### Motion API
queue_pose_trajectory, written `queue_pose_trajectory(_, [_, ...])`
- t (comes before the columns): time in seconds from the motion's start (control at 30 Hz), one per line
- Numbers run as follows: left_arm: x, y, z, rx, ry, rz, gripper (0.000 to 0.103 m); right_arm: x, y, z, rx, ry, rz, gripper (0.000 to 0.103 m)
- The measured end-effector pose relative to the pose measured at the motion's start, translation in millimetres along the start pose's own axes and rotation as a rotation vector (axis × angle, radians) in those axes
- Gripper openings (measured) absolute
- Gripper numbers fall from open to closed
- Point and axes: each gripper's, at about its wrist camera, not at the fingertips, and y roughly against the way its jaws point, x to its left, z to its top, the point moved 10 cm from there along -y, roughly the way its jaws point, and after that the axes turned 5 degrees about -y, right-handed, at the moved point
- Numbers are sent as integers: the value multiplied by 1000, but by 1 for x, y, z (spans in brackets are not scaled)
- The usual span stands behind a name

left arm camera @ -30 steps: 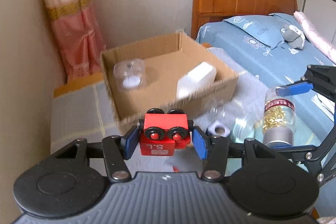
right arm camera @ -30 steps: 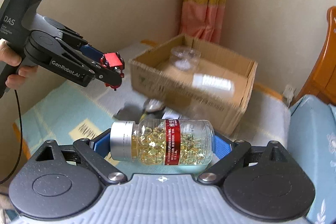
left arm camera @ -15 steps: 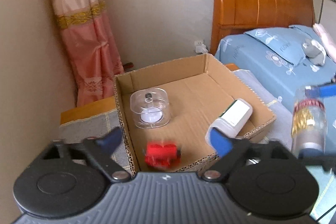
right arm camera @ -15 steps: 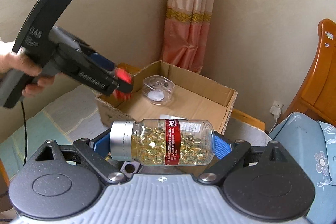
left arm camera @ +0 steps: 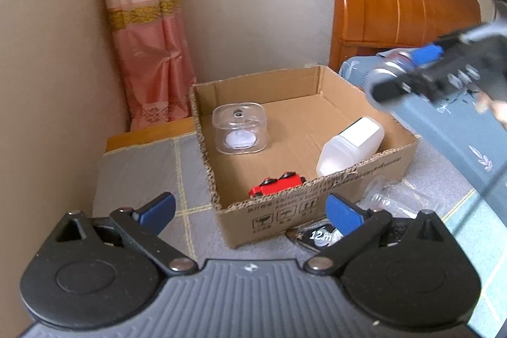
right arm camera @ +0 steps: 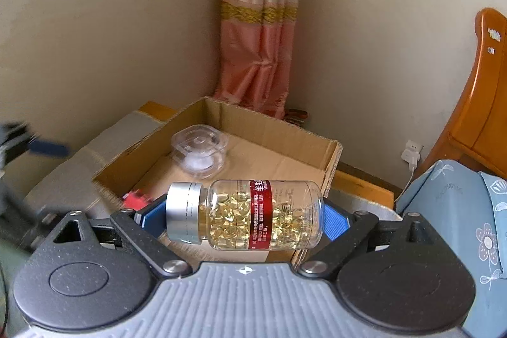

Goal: Organize rigid objects
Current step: 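Place the red train in the box with the left tool while the right tool drops the bottle in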

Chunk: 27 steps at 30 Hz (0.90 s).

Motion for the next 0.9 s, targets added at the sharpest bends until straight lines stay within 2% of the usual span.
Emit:
queue_pose_trajectory(0.13, [3, 4, -8, -11, -15, 47, 101, -9, -28, 16, 28, -23, -13, 97])
queue_pose_trajectory(0.4, [9, 8, -19, -8, 28, 53, 101, -26, -77, 37, 66, -84, -55, 97])
queue_pose_trajectory(0.43, [9, 9, -20, -7, 27, 56, 101, -28, -81, 37, 74, -97, -62, 100])
queue_pose_trajectory(0.47, [9, 9, -22, -5, 25, 59, 101, -30, -82, 37, 71, -102, -67, 103])
queue_pose_trajectory(0.7, [0, 10, -27, 0, 9, 54, 101, -34, -63, 33, 41, -96, -73, 103])
queue_pose_trajectory(0.9, [-10, 17, -32, 2, -2, 55, 101, -24, -42, 20, 30, -88, -42, 103])
